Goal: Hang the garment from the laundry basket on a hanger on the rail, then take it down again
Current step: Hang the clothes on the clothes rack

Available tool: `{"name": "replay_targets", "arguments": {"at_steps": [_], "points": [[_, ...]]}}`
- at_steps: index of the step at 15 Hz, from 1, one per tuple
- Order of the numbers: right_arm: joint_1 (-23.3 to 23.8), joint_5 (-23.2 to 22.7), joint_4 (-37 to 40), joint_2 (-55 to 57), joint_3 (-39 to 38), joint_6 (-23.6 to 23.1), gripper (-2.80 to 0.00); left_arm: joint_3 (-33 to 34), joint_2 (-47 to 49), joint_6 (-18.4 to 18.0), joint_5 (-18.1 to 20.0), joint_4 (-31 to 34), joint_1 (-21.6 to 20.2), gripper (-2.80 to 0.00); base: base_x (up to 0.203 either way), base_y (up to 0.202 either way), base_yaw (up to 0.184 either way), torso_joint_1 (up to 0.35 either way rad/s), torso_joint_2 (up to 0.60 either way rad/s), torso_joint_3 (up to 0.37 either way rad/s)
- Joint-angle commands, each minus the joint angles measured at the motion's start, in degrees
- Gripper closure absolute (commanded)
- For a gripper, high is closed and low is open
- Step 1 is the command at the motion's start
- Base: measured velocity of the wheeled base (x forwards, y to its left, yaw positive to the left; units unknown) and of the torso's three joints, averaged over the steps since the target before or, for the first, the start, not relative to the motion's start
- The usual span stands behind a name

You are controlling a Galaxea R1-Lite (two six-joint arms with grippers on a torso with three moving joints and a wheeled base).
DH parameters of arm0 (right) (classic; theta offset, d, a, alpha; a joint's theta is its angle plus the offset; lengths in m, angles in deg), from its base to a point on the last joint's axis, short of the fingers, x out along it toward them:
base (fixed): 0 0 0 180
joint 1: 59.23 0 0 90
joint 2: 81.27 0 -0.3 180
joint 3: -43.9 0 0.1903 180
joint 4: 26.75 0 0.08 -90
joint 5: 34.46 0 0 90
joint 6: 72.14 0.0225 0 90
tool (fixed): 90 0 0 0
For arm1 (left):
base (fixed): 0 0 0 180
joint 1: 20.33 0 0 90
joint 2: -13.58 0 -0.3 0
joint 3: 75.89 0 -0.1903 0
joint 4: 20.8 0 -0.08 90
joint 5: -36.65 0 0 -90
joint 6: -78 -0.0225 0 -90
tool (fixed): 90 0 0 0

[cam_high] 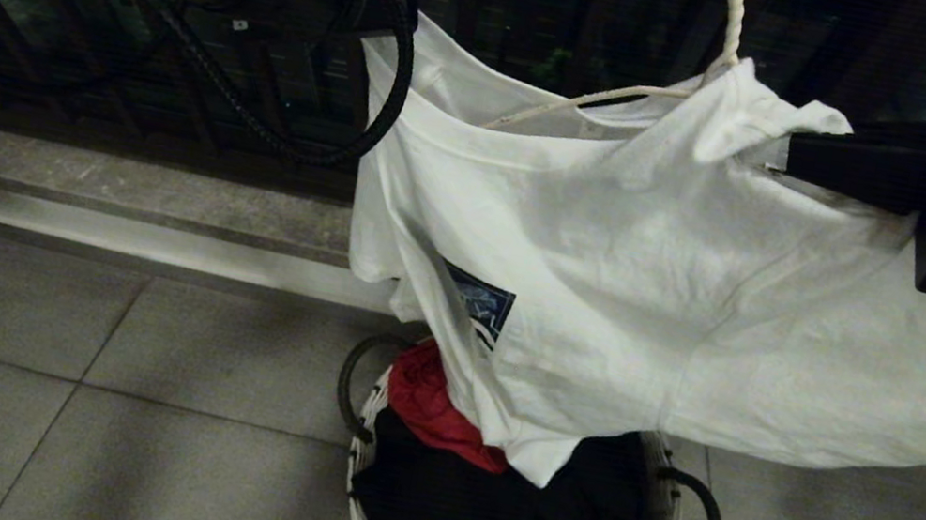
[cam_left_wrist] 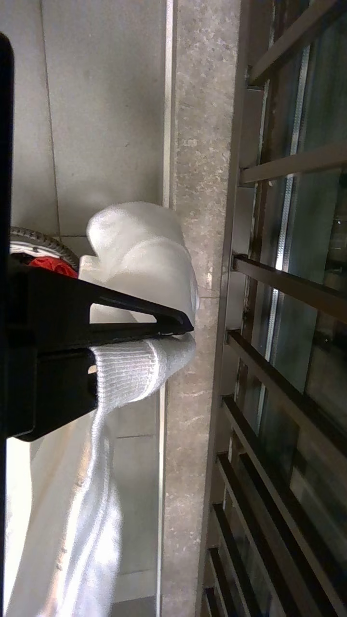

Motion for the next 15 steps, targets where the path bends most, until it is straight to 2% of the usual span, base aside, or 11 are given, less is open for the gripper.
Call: {"name": "replay_targets", "arguments": {"at_steps": [1, 9, 11, 15], "points": [[0.4, 0.2, -0.1, -0.4, -0.1, -0.3, 0.00, 0.1, -0.4, 0.2, 0.0, 0.3, 0.5, 0.00, 0.000, 0.000, 0.000, 0.000, 0.00, 0.000], [-0.5, 0.7, -4.6, 3.5, 0.1, -0.2, 0.00, -0.2, -0.3, 0.6, 0.2, 0.3, 5.5, 0.00, 0.000, 0.000, 0.000, 0.000, 0.00, 0.000], [-0.9, 1.1, -5.7, 4.2, 0.0, -0.2, 0.00, -0.5, 0.1, 0.6, 0.2, -0.1, 5.7, 0.00, 0.000, 0.000, 0.000, 0.000, 0.00, 0.000], [-2.9, 4.5, -8.6, 6.3, 0.0, -0.3, 0.00, -0.4, 0.3, 2.5, 0.2, -0.7, 6.5, 0.00, 0.000, 0.000, 0.000, 0.000, 0.00, 0.000]]}}
